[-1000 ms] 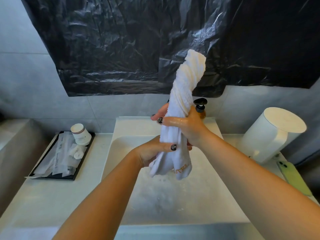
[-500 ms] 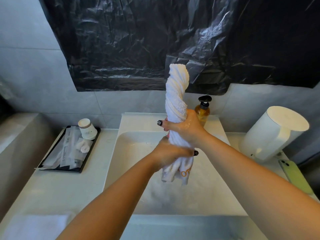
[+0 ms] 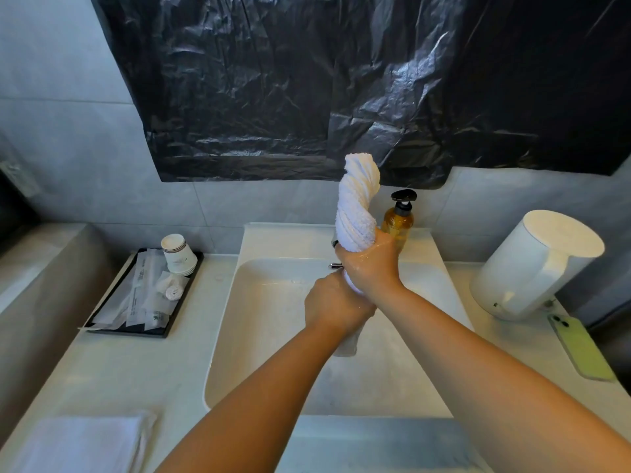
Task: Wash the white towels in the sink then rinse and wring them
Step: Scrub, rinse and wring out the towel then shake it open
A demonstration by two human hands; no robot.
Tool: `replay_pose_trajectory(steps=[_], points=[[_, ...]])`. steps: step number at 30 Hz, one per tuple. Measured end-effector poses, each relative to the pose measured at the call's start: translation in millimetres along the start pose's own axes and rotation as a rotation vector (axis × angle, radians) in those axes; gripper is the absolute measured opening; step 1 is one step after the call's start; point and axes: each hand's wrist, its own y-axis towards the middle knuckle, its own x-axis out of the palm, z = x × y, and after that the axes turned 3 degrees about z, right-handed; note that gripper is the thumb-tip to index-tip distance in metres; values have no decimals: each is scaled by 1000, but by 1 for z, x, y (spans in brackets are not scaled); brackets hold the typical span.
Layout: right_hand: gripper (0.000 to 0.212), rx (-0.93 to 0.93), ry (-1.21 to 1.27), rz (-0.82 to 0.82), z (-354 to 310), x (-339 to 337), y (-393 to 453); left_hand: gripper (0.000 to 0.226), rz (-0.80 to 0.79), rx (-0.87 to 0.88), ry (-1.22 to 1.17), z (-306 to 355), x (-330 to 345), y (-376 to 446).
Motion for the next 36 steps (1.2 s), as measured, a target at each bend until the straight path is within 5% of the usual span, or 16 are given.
replay_pose_trajectory(steps=[5,7,11,16,18,20,22,24,27,31,33,36], points=[[34,57,69,37,-13,-4,3,50,140,61,-489,-12,2,-2],[24,-14,70,50,-19,-11,9,60,147,103,-648,-17,2,-3],[17,21,134,141,-29,-19,13,70,163,204,-616,-14,1,-2],[82,211,409,27,-28,-51,19,37,-46,169,-721,-14,-35,19],[97,51,415,-118,-16,-68,7,40,-154,181,-790,-13,-53,26],[101,-231,137,-252,-2,-78,-10,46,-297,215,-823,-10,-69,33],[105,-471,-253,-186,14,-77,-17,57,-467,259,-855,-3,-82,39],[110,-556,-377,1,20,-69,-17,62,-605,296,-856,7,-90,41],[84,-513,-166,396,4,-60,-5,62,-845,258,-926,30,-92,35],[38,-787,-457,909,-15,-74,31,75,-1212,224,-1007,49,-91,35],[15,-864,-583,939,-32,-90,47,66,-1266,225,-1010,49,-91,41],[6,-1218,-688,675,-36,-114,65,50,-1302,215,-989,44,-91,46]])
